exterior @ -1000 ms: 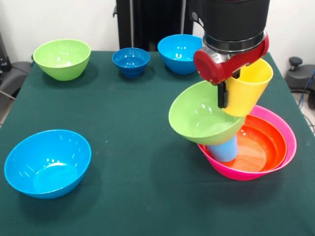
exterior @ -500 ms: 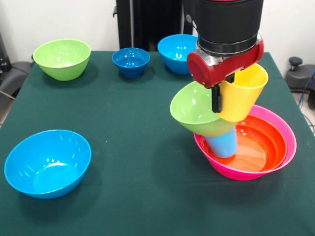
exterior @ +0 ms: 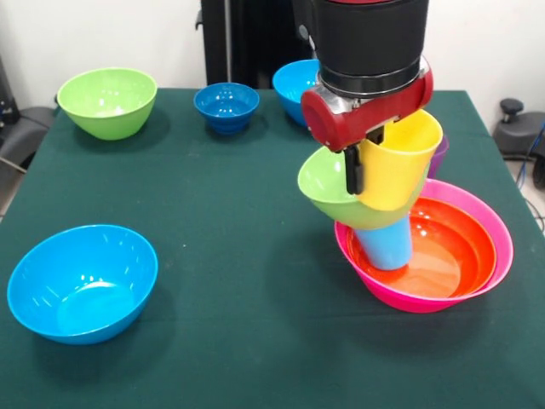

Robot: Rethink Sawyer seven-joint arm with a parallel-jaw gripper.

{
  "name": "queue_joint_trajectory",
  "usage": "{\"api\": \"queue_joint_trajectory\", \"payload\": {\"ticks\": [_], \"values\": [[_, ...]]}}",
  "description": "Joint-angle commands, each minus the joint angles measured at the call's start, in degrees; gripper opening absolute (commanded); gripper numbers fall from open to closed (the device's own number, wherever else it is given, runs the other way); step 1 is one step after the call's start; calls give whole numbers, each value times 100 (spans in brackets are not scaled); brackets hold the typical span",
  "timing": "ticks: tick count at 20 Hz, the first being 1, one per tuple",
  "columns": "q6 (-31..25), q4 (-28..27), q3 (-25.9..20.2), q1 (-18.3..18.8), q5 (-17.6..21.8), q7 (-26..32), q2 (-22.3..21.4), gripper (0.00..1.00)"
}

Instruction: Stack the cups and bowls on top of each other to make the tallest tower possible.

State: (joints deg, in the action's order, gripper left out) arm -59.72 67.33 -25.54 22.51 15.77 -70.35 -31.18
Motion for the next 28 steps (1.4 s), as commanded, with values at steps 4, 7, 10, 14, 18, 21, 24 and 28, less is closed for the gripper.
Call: {"api": "queue_joint_trajectory", "payload": {"ticks": [4,7,10,14,18,21,24,28], "values": [[-223,871,225,-86,-74,-656,-71,0],[-182,1044,260,-120,-90,-738,-181,0],[-179,1287,286,-102,-94,-729,-340,0],[-10,1622,295,-27,-72,-684,-490,0],[255,1986,292,101,-23,-598,-614,0],[625,2283,308,210,75,-592,-652,0],[933,2464,314,303,167,-589,-634,0],[1268,2529,322,351,284,-583,-522,0]]}}
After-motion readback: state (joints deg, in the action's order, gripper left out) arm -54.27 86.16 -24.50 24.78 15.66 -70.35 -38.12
